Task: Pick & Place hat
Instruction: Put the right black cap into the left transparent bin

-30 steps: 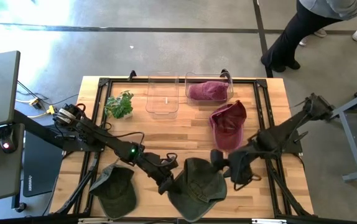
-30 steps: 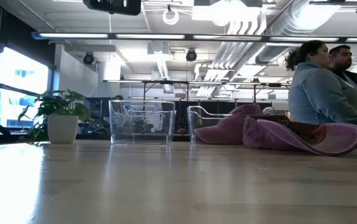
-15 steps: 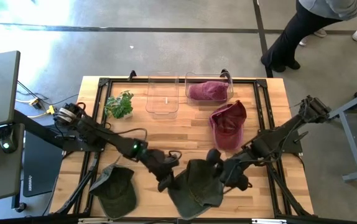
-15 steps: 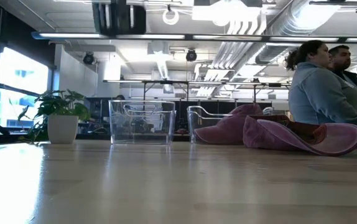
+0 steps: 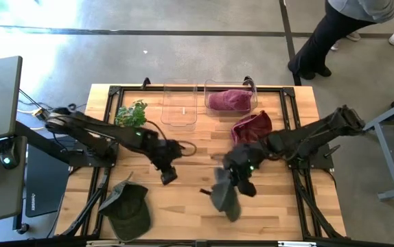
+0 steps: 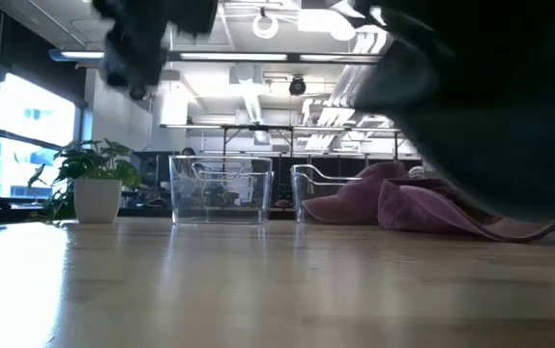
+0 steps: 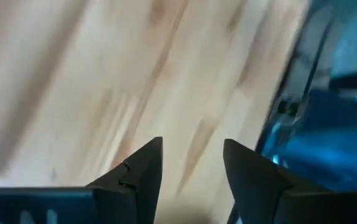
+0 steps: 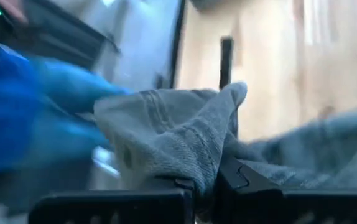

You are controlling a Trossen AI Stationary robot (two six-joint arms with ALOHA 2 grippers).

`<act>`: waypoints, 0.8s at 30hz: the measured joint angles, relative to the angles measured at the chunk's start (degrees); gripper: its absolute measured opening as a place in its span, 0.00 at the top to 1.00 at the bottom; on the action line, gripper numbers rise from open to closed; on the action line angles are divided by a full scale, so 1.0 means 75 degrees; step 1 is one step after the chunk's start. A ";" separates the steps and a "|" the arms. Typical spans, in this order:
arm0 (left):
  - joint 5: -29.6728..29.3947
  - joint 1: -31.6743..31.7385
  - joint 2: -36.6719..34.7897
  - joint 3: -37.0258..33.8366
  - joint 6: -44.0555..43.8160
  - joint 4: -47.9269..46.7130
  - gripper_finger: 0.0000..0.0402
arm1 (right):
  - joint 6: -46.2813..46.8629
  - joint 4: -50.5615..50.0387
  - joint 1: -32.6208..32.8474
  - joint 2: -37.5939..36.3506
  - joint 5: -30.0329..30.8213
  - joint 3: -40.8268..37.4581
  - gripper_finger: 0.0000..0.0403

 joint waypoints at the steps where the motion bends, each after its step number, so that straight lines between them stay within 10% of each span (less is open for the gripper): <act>1: -0.0357 -0.0011 -0.0226 0.0151 0.0059 -0.0132 0.59 | 0.0337 0.0255 -0.0184 0.0015 -0.0288 0.0000 0.98; 10: -0.3585 -0.0703 -0.1279 0.1456 0.0124 -0.2081 0.59 | 0.2047 -0.0452 -0.1674 0.1329 -0.0136 0.1033 0.99; 24: -0.4148 -0.1168 -0.1137 0.1643 0.1287 -0.2522 0.59 | 0.0130 -0.2301 -0.2297 0.4381 -0.3101 0.4705 0.99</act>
